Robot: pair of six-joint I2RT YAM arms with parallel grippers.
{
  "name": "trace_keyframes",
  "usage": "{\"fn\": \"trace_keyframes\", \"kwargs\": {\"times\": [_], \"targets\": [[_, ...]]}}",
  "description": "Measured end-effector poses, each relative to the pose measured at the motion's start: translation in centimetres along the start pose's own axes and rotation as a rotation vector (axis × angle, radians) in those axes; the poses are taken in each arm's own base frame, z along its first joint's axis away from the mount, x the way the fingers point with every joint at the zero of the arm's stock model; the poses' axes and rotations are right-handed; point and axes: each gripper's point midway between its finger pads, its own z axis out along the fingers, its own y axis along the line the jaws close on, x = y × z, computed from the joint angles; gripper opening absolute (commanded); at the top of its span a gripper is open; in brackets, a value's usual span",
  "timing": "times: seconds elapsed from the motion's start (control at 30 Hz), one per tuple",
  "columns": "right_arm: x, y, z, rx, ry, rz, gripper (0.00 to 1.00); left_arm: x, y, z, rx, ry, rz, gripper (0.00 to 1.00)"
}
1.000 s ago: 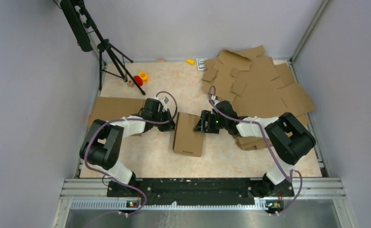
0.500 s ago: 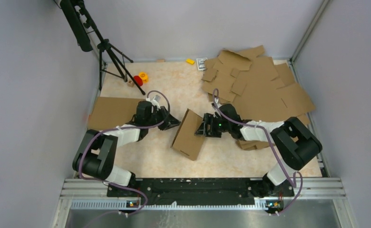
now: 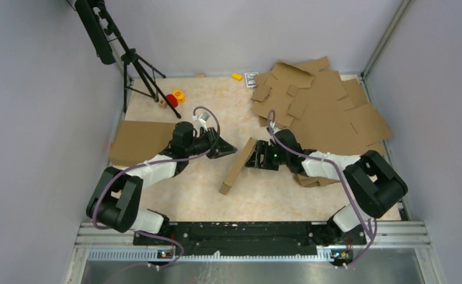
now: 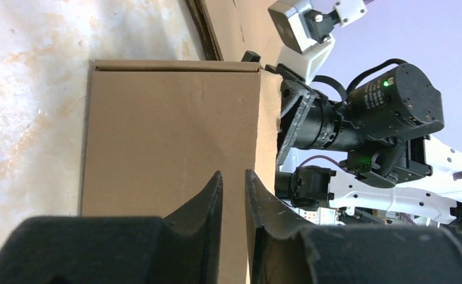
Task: Fold the paper box
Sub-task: Adjust the paper box at the center of the board.
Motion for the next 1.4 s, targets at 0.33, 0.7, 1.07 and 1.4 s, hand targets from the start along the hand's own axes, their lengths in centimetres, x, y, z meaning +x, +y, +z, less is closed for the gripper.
{"fn": "trace_keyframes", "kwargs": {"times": [0.33, 0.7, 1.07, 1.4], "targets": [[-1.9, 1.8, -2.7, -0.021, -0.088, -0.037, 0.57, 0.2, 0.3, 0.0, -0.022, 0.015, 0.034, 0.59], [-1.7, 3.0, -3.0, -0.083, -0.071, -0.040, 0.52, 0.5, -0.1, 0.3, -0.004, 0.080, 0.074, 0.67], [-1.1, 2.9, -2.6, -0.094, -0.038, -0.034, 0.51, 1.4, 0.8, 0.2, -0.058, 0.174, 0.152, 0.61], [-2.0, 2.4, -3.1, -0.083, -0.057, -0.015, 0.67, 1.7, 0.7, 0.7, -0.117, 0.220, 0.245, 0.43]]}}
